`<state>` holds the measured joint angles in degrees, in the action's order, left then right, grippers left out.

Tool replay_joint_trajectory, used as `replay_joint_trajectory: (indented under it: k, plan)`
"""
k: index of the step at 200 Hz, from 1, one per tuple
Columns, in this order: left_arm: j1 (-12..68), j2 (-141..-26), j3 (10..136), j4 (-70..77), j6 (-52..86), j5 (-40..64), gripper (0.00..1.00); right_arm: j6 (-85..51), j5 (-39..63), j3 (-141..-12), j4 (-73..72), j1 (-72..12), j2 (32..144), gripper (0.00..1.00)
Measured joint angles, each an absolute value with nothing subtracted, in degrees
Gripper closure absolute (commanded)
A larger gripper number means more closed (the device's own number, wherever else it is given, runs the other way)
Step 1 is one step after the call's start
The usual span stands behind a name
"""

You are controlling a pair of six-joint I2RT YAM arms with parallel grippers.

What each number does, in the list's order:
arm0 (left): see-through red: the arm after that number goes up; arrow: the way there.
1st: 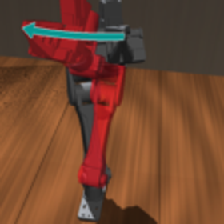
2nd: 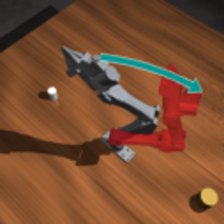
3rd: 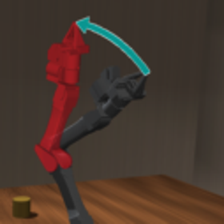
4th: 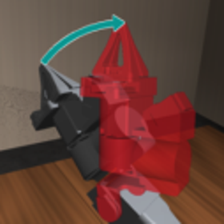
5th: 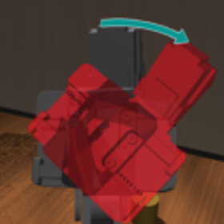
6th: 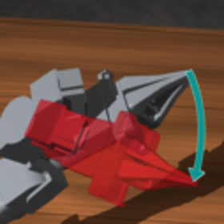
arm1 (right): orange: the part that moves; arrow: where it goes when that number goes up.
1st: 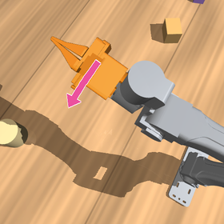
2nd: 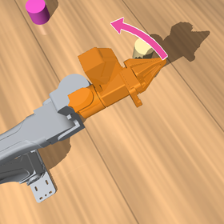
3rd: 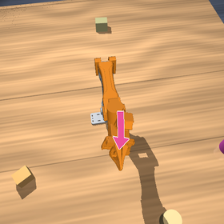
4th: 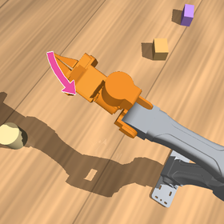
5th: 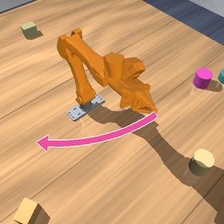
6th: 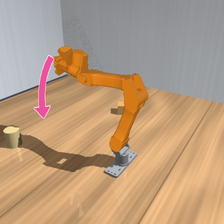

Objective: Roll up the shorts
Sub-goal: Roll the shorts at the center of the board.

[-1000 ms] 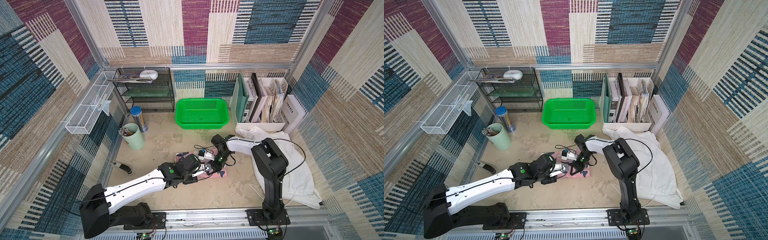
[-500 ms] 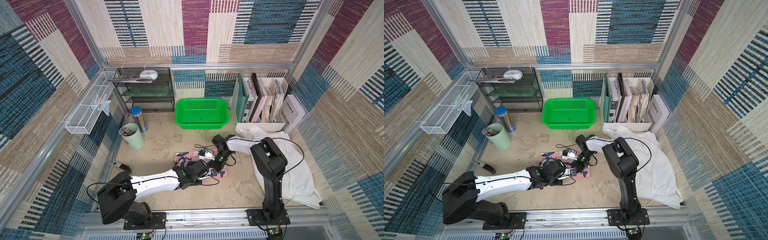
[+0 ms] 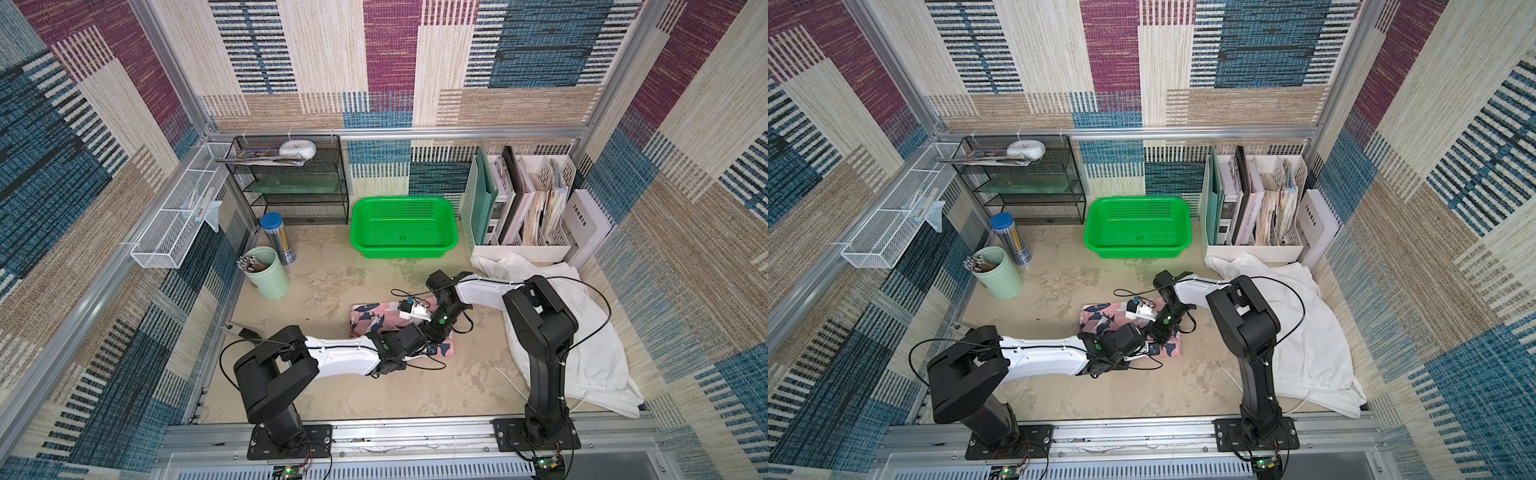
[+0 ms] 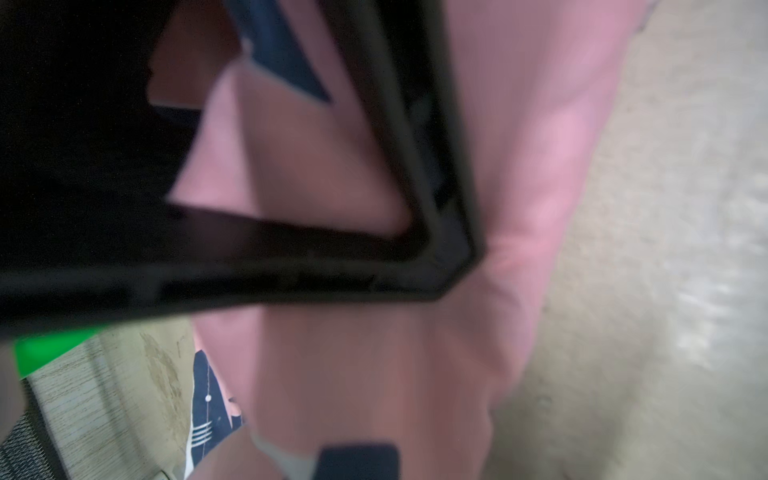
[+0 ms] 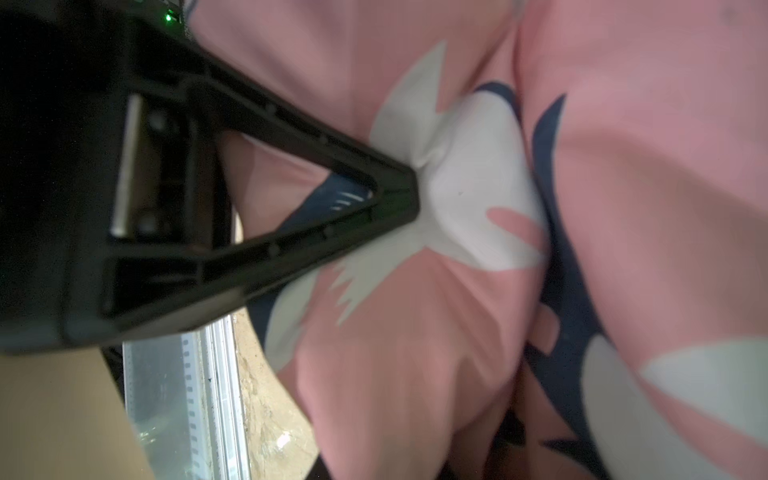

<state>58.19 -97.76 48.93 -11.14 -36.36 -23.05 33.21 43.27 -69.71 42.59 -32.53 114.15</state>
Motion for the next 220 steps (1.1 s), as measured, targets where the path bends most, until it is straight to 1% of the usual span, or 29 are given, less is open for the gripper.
replay_joint_trajectory:
  k: [6,15,18,37,44,46,47,48,49,50,51,53,102,160,220]
  plan:
    - [58.2,-98.4,49.5,-11.2,-36.2,-23.3,1.0,32.9,42.8,-69.2,41.9,-32.3,113.6,0.94]
    - [58.1,-99.2,50.2,-11.2,-36.1,-23.5,1.0,32.4,42.1,-68.5,40.9,-31.9,112.9,0.77]
    - [58.1,-99.4,50.4,-11.2,-36.1,-23.6,1.0,32.3,41.9,-68.3,40.5,-31.7,112.6,0.73]
    - [58.1,-99.8,51.1,-11.8,-35.4,-23.6,1.0,31.4,40.2,-67.2,38.6,-30.9,111.0,0.58]
    - [58.0,-99.8,51.2,-12.1,-34.7,-23.4,1.0,31.0,39.4,-67.0,38.0,-30.5,110.4,0.5]
    - [58.0,-99.8,51.3,-12.1,-34.5,-23.4,1.0,30.9,39.2,-66.9,37.8,-30.4,110.2,0.44]
    - [58.0,-99.7,51.3,-12.1,-34.5,-23.4,1.0,30.8,39.2,-66.9,37.7,-30.3,110.1,0.4]
    - [58.0,-99.7,51.3,-12.2,-34.5,-23.3,1.0,30.7,39.1,-66.9,37.7,-30.3,110.1,0.33]
    - [58.0,-99.7,51.4,-12.3,-34.5,-23.3,1.0,30.6,39.0,-66.9,37.6,-30.2,110.0,0.21]
    - [57.9,-99.7,51.4,-12.3,-34.4,-23.2,1.0,30.5,38.9,-66.8,37.6,-30.2,110.0,0.11]
    - [57.9,-99.7,51.4,-12.3,-34.4,-23.2,1.0,30.3,38.7,-66.8,37.4,-30.1,109.8,0.05]
    - [57.9,-99.6,51.4,-12.4,-34.4,-23.1,1.0,30.3,38.5,-66.8,37.3,-30.0,109.7,0.01]
    - [56.9,-96.6,51.5,-17.8,-32.2,-20.8,1.0,27.3,33.8,-65.6,33.2,-27.8,105.3,0.01]
    - [55.5,-93.9,52.4,-23.4,-30.5,-16.1,1.0,23.4,27.7,-64.6,30.4,-25.4,96.9,0.01]
    - [53.0,-91.3,54.8,-28.7,-28.7,-9.3,1.0,19.9,15.3,-59.3,25.1,-24.4,85.1,0.01]
